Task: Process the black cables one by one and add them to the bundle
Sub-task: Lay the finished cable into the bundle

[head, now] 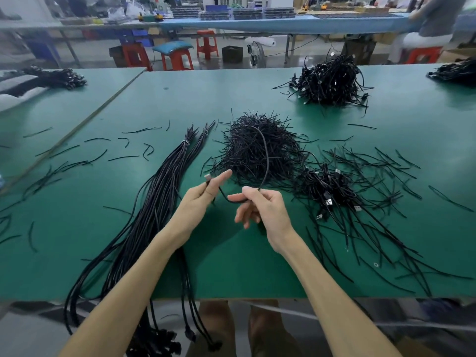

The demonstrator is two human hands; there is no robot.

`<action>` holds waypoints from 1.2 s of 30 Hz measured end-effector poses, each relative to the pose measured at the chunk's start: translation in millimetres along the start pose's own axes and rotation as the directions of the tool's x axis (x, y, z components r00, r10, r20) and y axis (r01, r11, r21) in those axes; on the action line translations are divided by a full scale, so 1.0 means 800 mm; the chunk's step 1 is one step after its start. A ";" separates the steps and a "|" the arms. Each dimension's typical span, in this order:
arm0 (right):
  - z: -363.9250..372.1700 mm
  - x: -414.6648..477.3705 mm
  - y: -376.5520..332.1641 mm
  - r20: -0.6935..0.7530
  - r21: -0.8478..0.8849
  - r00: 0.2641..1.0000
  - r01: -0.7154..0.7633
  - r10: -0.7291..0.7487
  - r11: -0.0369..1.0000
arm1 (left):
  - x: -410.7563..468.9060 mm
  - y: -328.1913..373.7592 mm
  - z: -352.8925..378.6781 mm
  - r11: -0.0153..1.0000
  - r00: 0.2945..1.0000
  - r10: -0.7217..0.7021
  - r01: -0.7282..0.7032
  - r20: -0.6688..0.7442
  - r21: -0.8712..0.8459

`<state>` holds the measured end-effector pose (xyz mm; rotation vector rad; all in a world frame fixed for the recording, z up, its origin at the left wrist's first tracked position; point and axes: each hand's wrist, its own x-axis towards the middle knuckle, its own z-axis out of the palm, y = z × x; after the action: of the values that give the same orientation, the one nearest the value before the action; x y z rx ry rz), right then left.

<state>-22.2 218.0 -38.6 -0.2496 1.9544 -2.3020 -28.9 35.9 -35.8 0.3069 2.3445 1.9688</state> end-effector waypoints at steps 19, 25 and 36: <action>0.001 0.008 0.007 -0.170 -0.002 0.985 0.007 -0.007 1.000 | -0.015 0.004 0.002 0.998 0.998 0.002 0.001 0.060 -0.057; -0.003 0.007 0.005 -0.207 0.069 0.978 0.020 -0.005 0.997 | -0.017 -0.007 0.021 0.712 0.965 0.242 -0.248 0.102 0.657; -0.007 0.008 0.006 -0.126 0.175 0.992 -0.005 0.028 0.985 | -0.007 -0.013 0.026 0.664 0.960 0.170 -0.277 0.221 0.695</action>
<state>-29.4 221.1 -43.9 -0.0705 1.7855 -2.5167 -20.7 53.6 -50.2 0.7743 2.9853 0.9037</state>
